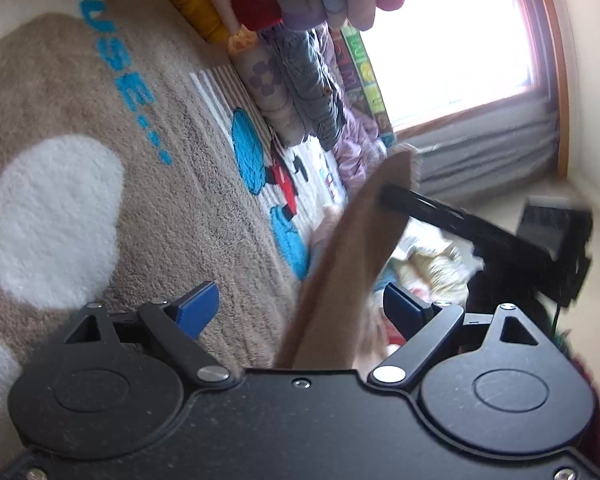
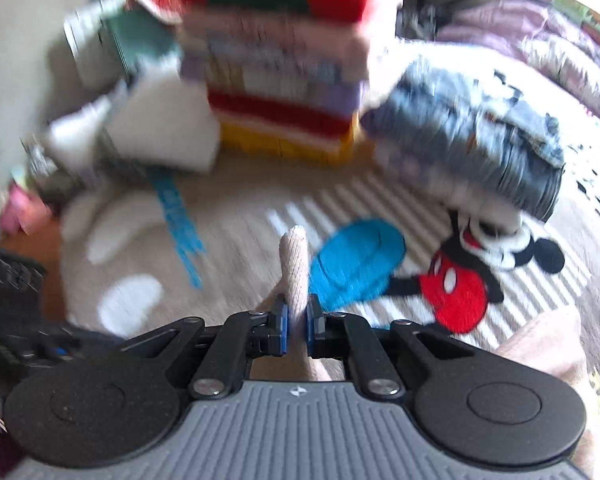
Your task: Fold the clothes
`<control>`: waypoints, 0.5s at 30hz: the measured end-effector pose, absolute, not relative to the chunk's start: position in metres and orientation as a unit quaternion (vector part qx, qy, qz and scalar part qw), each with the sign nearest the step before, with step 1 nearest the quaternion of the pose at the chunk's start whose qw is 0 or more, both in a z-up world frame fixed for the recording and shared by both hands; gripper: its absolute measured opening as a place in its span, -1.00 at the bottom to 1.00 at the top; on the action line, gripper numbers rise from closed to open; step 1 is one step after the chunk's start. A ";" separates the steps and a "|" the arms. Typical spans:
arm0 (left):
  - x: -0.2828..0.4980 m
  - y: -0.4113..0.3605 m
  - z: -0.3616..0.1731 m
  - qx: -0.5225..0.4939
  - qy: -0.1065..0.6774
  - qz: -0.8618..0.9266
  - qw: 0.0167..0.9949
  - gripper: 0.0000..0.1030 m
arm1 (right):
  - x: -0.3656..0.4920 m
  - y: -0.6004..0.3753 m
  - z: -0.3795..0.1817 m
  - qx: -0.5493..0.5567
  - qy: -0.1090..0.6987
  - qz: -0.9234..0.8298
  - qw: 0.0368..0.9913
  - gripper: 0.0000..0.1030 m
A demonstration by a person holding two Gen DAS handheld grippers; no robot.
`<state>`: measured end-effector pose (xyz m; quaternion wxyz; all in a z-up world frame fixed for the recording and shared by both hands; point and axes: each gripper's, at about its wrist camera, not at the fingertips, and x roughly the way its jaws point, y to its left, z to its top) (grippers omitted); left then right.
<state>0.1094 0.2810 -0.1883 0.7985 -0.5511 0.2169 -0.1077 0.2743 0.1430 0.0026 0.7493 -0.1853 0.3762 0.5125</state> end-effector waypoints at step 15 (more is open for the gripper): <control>0.115 0.263 -0.185 -0.556 0.201 -0.177 0.787 0.69 | 0.261 0.093 0.032 -0.103 0.309 0.515 0.793 -0.80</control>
